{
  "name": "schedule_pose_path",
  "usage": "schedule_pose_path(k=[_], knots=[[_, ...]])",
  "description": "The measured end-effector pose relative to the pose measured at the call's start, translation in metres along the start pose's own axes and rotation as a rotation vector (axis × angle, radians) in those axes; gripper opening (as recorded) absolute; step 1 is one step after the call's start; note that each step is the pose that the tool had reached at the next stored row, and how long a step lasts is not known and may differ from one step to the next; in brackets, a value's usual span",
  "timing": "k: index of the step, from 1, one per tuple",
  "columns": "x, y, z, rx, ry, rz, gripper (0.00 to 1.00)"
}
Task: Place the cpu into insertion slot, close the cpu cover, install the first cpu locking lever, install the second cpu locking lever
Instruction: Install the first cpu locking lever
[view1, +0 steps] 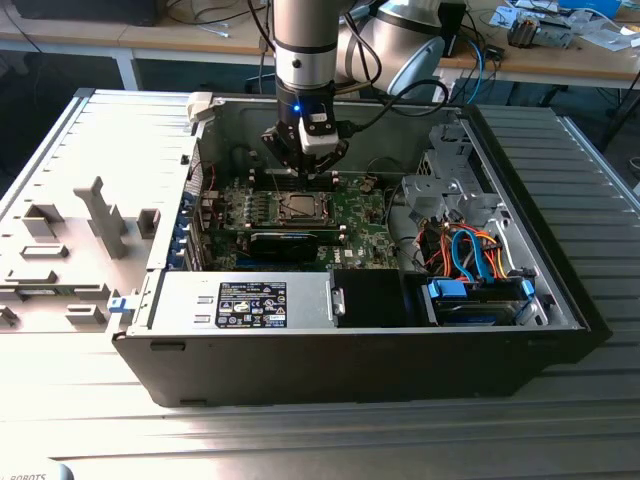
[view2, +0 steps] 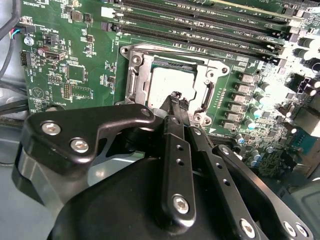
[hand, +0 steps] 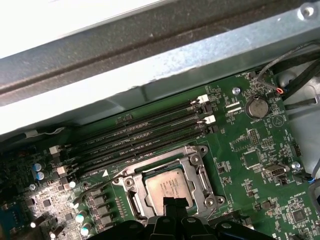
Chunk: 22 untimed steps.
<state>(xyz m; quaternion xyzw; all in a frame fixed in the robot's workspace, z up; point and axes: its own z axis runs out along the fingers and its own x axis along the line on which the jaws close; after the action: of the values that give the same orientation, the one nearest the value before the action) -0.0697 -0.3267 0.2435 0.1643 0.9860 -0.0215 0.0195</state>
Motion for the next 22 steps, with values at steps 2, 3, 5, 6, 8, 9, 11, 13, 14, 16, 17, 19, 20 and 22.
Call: schedule_pose_path(k=[2,3,5,6,8,9,11,13,14,16,17,19,20,22], knots=[[0.0000,0.0000,0.0000,-0.0001,-0.0001,-0.002,0.11],[0.0000,0.0000,0.0000,-0.0002,-0.0001,-0.003,0.11],[0.0000,0.0000,0.0000,-0.0002,-0.0002,-0.005,0.11],[0.0000,0.0000,0.0000,-0.0004,-0.0002,-0.006,0.11],[0.0000,0.0000,0.0000,-0.0004,-0.0003,-0.008,0.11],[0.0000,0.0000,0.0000,-0.0004,-0.0003,-0.010,0.11],[0.0000,0.0000,0.0000,-0.0006,-0.0004,-0.012,0.11],[0.0000,0.0000,0.0000,-0.0006,-0.0005,-0.014,0.11],[0.0000,0.0000,0.0000,-0.0007,-0.0005,-0.015,0.11],[0.0000,0.0000,0.0000,-0.0008,-0.0006,-0.017,0.11],[0.0000,0.0000,0.0000,-0.0009,-0.0006,-0.018,0.11],[0.0000,0.0000,0.0001,-0.0011,-0.0008,-0.020,0.11],[0.0000,0.0000,0.0001,-0.0011,-0.0008,-0.021,0.11],[0.0000,0.0000,0.0000,-0.0013,-0.0010,-0.028,0.11]])
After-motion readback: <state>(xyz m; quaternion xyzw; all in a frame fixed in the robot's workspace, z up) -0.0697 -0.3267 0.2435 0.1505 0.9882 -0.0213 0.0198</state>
